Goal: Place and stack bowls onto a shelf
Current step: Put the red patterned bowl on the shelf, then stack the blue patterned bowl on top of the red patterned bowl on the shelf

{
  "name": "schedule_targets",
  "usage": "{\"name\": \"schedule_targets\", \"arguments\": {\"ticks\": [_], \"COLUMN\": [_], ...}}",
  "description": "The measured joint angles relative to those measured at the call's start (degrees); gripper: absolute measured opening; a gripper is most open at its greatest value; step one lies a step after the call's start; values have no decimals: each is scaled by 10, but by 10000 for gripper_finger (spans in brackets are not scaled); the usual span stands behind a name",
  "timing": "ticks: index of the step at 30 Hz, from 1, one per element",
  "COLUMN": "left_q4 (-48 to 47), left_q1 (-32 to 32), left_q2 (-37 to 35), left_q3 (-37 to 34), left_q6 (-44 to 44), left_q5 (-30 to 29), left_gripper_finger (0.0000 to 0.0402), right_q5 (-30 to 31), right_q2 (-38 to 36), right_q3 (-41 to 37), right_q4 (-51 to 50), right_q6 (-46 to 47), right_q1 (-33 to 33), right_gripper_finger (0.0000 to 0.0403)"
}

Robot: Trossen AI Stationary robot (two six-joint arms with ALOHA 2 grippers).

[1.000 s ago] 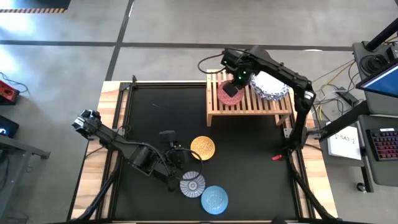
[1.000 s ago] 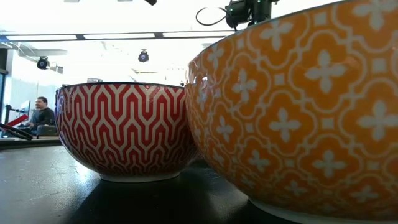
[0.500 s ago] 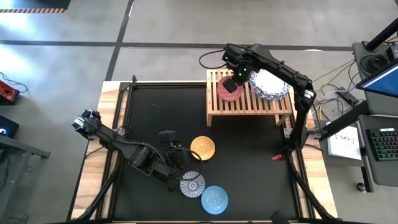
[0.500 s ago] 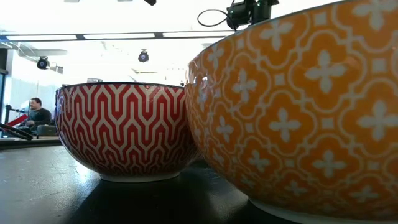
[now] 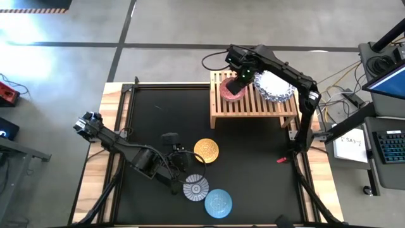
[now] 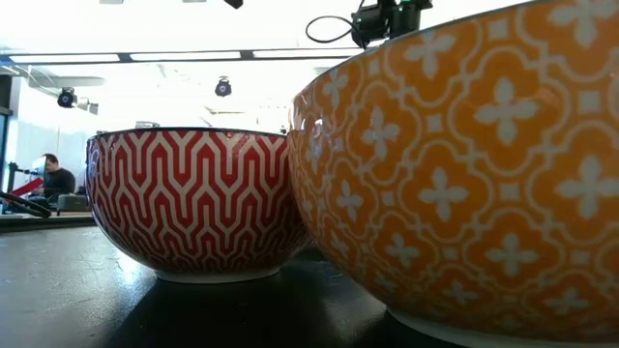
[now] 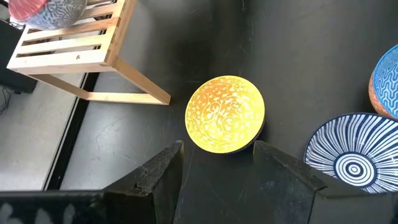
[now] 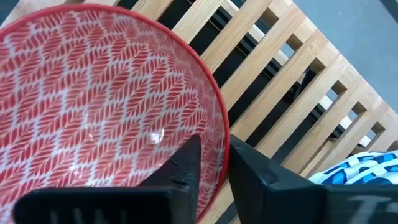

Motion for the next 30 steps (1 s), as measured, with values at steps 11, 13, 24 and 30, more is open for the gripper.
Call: {"name": "schedule_targets", "arguments": {"ticks": [11, 13, 24, 30], "left_q4": [0, 0, 1, 29], "left_q1": [0, 0, 0, 0], "left_q2": [0, 0, 0, 9], "left_q3": [0, 0, 0, -8], "left_q6": [0, 0, -9, 8], "left_q5": [0, 0, 0, 26], "left_gripper_finger": [178, 178, 178, 178], "right_q5": [4, 5, 4, 4], "right_q2": [-13, -20, -76, -109], "right_q3": [4, 10, 21, 21], "right_q4": [-8, -10, -33, -34], "right_q6": [-8, -10, -16, -12], "right_q1": [0, 0, 37, 101], "right_gripper_finger": [101, 102, 83, 77]}}
